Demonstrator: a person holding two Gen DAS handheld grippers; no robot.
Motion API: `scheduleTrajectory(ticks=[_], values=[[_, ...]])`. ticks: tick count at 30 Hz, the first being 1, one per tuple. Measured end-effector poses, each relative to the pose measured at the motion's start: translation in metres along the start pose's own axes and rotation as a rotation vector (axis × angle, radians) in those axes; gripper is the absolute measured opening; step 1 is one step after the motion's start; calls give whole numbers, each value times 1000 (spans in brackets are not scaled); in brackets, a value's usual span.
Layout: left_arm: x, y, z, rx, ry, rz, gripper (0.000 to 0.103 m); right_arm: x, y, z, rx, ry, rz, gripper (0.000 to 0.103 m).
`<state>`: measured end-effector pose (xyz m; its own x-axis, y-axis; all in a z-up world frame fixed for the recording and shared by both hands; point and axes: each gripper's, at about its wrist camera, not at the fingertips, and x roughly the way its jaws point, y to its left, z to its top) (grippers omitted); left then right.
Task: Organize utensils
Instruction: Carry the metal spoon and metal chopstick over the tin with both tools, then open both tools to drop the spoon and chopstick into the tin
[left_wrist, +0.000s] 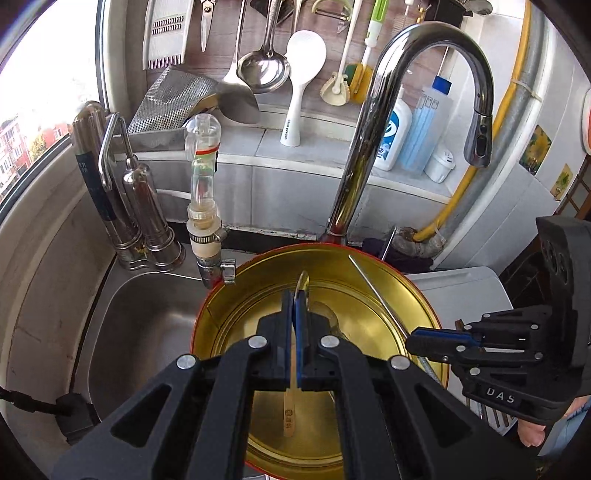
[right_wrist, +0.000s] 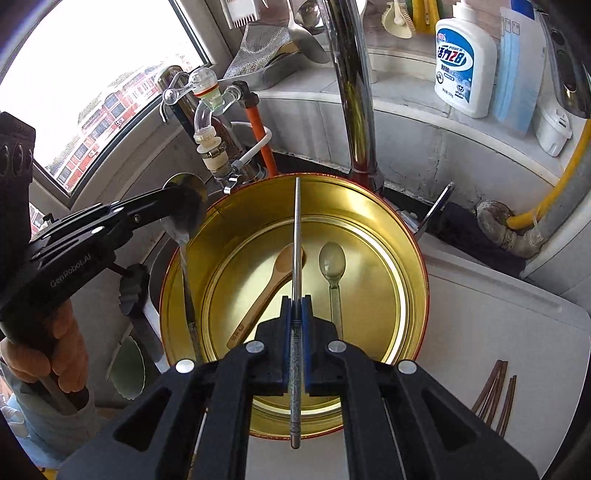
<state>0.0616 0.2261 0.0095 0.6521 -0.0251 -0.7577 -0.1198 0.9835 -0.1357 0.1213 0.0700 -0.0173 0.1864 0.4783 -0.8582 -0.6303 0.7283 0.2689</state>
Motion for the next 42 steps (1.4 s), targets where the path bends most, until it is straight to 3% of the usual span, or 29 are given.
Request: scheduleTrajectory(ticks=[6, 12, 16, 17, 19, 20, 21, 32, 35, 38, 42], values=[[46, 9, -8, -10, 100, -5, 2, 40, -14, 2, 25, 83, -10, 6], [66, 7, -15, -5, 151, -7, 2, 54, -20, 0, 30, 114, 2, 6], [71, -2, -22, 42, 171, 50, 5, 50, -20, 0, 35, 110, 4, 9], [70, -4, -24, 55, 172, 69, 9, 48, -19, 0, 27, 100, -3, 16], [68, -8, -27, 71, 171, 92, 39, 44, -18, 0, 14, 76, -27, 34], [64, -8, -28, 74, 156, 101, 60, 41, -17, 0, 8, 61, -35, 45], [60, -8, -29, 75, 138, 106, 63, 38, -15, -1, -1, 49, -38, 49], [40, -7, -35, 54, 114, 110, 63, 22, -11, -13, -20, 29, -45, 54], [32, -10, -37, 54, 102, 113, 63, 14, -9, -18, -22, 8, -50, 64], [19, -16, -39, 57, 72, 111, 73, 2, -8, -25, -8, -21, -53, 75], [2, -24, -42, 66, 40, 101, 78, -17, -10, -37, 23, -71, -66, 87]])
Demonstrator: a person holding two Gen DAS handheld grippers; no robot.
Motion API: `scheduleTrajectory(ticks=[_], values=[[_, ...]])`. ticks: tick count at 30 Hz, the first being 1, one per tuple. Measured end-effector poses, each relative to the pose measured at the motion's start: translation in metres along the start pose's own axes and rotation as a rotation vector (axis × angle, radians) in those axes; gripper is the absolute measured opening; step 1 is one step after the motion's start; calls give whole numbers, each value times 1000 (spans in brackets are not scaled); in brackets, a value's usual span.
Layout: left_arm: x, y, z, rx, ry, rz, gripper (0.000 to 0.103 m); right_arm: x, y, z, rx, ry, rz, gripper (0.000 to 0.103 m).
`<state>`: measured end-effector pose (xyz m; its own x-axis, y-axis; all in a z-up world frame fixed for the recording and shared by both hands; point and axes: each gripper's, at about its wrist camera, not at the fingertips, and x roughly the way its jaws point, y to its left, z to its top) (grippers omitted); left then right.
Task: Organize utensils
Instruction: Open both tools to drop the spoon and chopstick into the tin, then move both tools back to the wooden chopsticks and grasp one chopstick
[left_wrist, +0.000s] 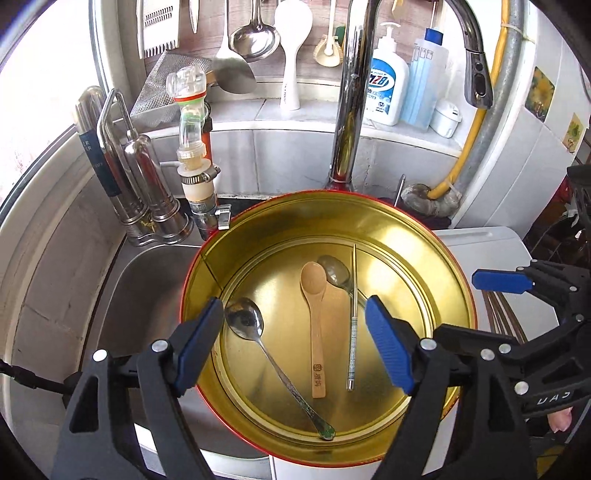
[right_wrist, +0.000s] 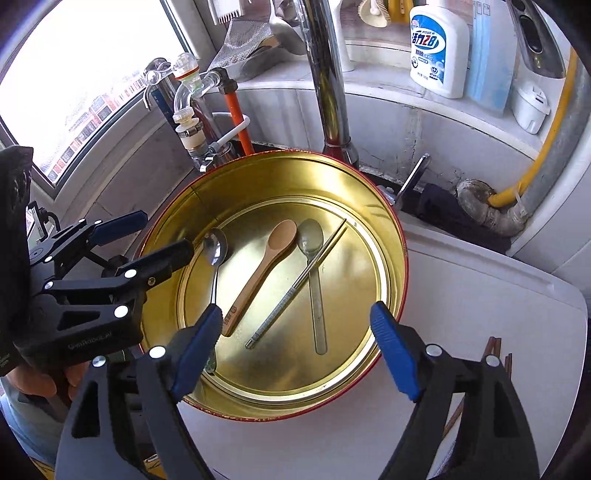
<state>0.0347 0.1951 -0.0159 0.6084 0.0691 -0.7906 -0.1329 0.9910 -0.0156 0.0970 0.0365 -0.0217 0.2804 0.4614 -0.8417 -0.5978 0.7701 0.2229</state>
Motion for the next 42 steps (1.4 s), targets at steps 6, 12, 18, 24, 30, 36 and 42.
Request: scheduleTrajectory(ticks=[6, 12, 18, 24, 30, 36, 42], values=[[-17, -15, -8, 14, -10, -9, 78, -23, -7, -17, 33, -49, -25, 90], [-25, -40, -16, 52, -4, -42, 78, -41, -22, -35, 80, -70, -43, 91], [-29, -71, -19, 101, -4, -91, 78, -57, -50, -56, 139, -76, -75, 91], [-27, -105, -19, 154, 1, -144, 78, -74, -83, -78, 194, -84, -134, 91], [-25, -139, -17, 201, 10, -194, 78, -84, -114, -92, 256, -86, -155, 91], [-15, -170, -18, 244, 37, -222, 78, -87, -141, -100, 294, -79, -162, 91], [-1, -196, -22, 267, 81, -246, 78, -83, -166, -112, 305, -61, -202, 91]])
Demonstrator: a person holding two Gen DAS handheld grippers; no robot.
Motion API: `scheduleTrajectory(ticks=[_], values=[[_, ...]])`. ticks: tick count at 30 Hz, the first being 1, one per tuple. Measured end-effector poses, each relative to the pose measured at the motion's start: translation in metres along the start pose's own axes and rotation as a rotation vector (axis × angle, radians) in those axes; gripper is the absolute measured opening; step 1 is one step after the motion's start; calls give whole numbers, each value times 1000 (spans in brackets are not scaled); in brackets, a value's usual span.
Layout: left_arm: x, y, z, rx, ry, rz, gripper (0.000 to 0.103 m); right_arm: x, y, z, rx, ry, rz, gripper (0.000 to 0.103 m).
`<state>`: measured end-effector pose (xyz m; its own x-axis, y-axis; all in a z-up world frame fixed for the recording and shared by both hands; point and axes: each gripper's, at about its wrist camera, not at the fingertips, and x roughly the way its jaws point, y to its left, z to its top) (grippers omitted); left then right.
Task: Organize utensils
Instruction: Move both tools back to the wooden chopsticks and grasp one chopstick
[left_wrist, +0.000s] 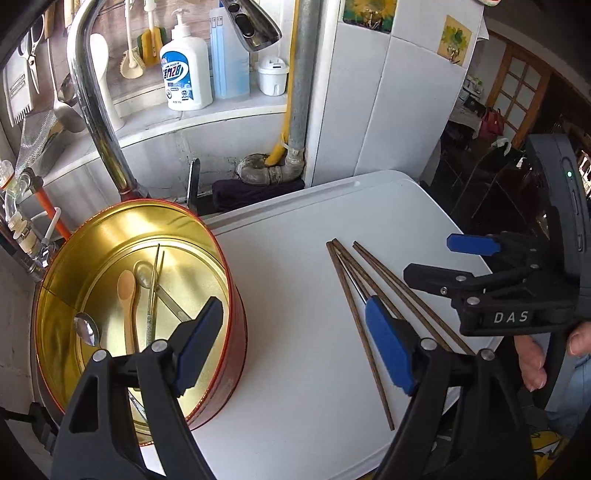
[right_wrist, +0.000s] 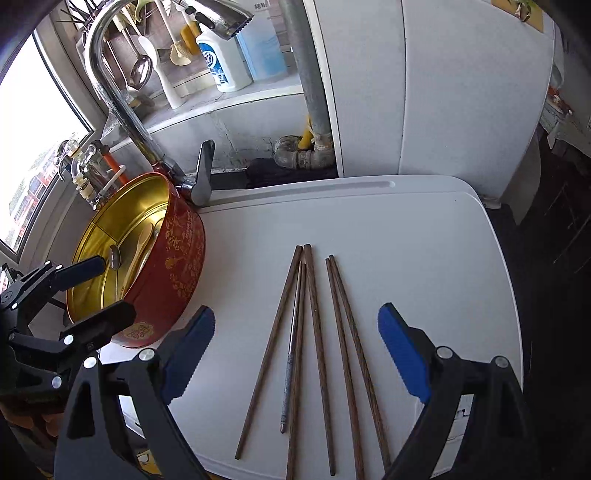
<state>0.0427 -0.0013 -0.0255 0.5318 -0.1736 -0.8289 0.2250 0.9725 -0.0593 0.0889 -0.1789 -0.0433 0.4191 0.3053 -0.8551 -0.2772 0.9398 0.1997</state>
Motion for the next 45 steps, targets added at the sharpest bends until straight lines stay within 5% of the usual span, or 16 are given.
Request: scheduleTrajectory(ticks=[11, 25, 28, 31, 32, 33, 34, 35, 45], values=[[86, -39, -21, 51, 176, -6, 78, 32, -43, -24, -60, 80, -122, 91], [120, -41, -24, 82, 234, 54, 78, 60, -49, -40, -138, 147, -133, 74], [126, -44, -27, 87, 252, 37, 78, 58, -46, -42, -171, 132, -125, 65], [125, -47, -29, 91, 247, 19, 77, 55, -43, -46, -194, 135, -106, 43], [123, -48, -29, 92, 241, 15, 68, 55, -42, -47, -200, 144, -98, 29], [120, -50, -29, 94, 232, 12, 49, 54, -40, -48, -200, 158, -89, 13], [118, -52, -28, 100, 228, 8, 35, 54, -39, -49, -193, 172, -82, 7], [118, -54, -26, 101, 236, -3, 7, 54, -39, -49, -184, 178, -85, 7], [87, -31, -27, -62, 219, -69, 5, 16, -51, -50, -34, 120, -24, 6]])
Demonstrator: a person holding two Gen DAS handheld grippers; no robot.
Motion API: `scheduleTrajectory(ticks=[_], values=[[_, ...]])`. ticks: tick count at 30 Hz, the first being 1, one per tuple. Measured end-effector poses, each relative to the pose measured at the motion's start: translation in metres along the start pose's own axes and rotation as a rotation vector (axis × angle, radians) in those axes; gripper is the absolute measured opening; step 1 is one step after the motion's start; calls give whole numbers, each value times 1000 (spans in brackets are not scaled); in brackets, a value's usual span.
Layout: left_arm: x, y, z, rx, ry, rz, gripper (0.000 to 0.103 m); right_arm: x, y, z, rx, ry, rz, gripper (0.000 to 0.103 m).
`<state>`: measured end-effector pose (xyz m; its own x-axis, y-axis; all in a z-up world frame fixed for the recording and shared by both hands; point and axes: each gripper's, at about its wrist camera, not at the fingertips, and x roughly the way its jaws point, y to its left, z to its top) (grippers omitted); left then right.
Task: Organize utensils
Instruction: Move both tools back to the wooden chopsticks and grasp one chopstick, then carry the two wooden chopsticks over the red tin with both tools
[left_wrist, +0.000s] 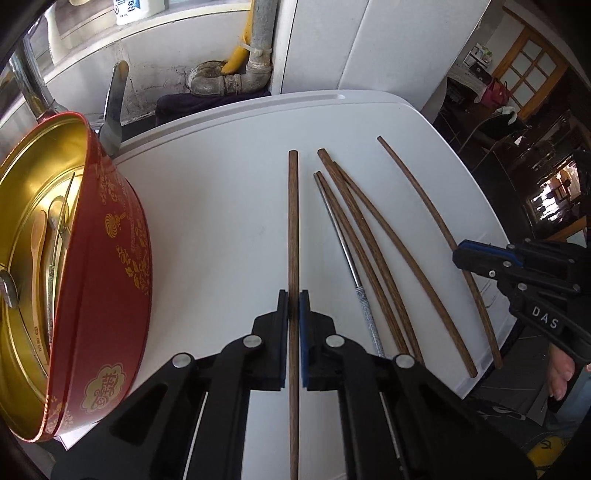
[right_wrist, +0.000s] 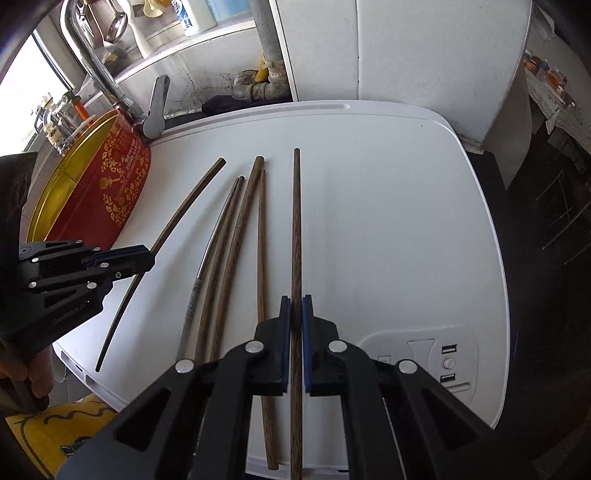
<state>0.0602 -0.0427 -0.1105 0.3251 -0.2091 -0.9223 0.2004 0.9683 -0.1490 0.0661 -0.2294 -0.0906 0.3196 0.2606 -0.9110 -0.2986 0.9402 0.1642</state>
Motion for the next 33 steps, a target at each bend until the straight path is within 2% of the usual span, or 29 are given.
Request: scheduleTrajectory(ticks=[7, 14, 22, 26, 33], values=[[-35, 3, -8, -18, -76, -18, 5, -20, 15, -8, -22, -35, -3, 6], [-75, 23, -18, -63, -157, -14, 5, -45, 56, 3, -81, -93, 68, 6], [-147, 91, -42, -169, -285, 102, 5, -64, 127, 47, -152, -148, 191, 6], [-171, 128, -56, -241, -327, 155, 5, -63, 169, 64, -209, -157, 231, 6], [-184, 169, -64, -300, -358, 152, 5, -43, 229, 92, -289, -107, 266, 6]])
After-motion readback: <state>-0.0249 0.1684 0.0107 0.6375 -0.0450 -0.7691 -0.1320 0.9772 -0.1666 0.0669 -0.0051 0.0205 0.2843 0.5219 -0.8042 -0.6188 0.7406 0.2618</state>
